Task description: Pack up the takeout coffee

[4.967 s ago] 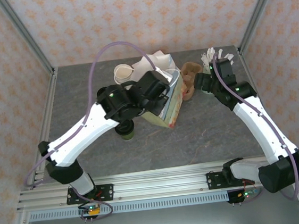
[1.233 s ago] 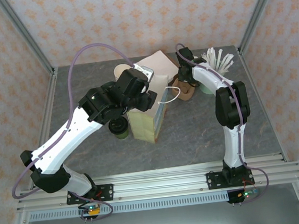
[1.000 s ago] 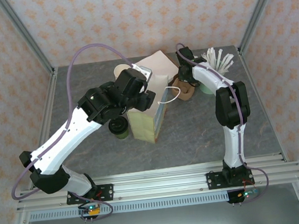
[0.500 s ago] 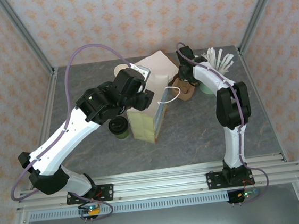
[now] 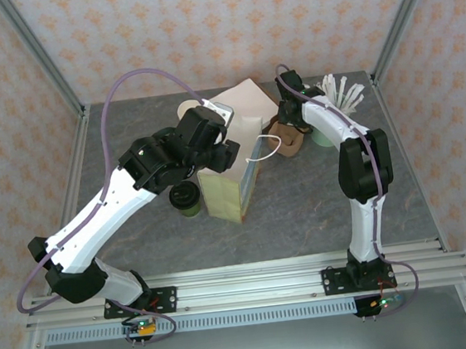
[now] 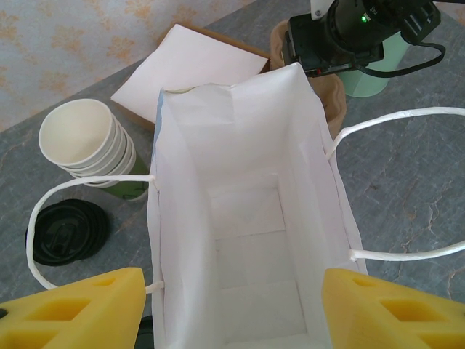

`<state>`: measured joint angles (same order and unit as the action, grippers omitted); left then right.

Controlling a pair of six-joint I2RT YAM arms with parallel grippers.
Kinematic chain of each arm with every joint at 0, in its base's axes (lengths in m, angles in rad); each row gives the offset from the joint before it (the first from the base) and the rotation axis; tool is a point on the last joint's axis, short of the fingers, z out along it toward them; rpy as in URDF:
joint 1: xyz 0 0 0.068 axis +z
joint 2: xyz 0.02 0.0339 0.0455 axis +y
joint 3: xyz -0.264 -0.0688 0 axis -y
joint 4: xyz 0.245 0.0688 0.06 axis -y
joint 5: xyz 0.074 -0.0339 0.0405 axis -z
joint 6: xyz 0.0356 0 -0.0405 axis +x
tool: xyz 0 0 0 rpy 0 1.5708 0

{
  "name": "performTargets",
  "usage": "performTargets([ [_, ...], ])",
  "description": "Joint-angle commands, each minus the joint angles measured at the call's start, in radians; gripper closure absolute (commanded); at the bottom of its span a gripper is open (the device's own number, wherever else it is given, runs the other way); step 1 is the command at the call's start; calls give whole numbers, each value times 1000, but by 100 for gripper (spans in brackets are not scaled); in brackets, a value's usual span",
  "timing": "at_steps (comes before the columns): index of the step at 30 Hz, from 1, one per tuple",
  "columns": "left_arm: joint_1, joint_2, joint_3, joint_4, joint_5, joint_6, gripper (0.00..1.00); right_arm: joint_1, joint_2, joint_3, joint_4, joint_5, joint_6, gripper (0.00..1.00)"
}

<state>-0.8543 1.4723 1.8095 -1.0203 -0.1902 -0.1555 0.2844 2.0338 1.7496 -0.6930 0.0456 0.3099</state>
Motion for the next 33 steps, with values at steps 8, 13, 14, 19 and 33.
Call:
performTargets([
  [8, 11, -33, -14, 20, -6, 11, 34, -5, 47, 49, -41, 30, -11, 53],
  [13, 12, -32, -13, 20, -4, 13, 34, -7, 57, 52, -45, 48, -9, 52],
  [14, 13, -32, -14, 21, -4, 13, 34, -7, 58, 52, -45, 48, -9, 52],
  [19, 12, -33, -16, 22, -3, 14, 34, -8, 73, 62, -49, 43, -5, 52],
  [33, 12, -38, -23, 23, -5, 17, 34, -8, 97, 80, -53, 46, 1, 59],
])
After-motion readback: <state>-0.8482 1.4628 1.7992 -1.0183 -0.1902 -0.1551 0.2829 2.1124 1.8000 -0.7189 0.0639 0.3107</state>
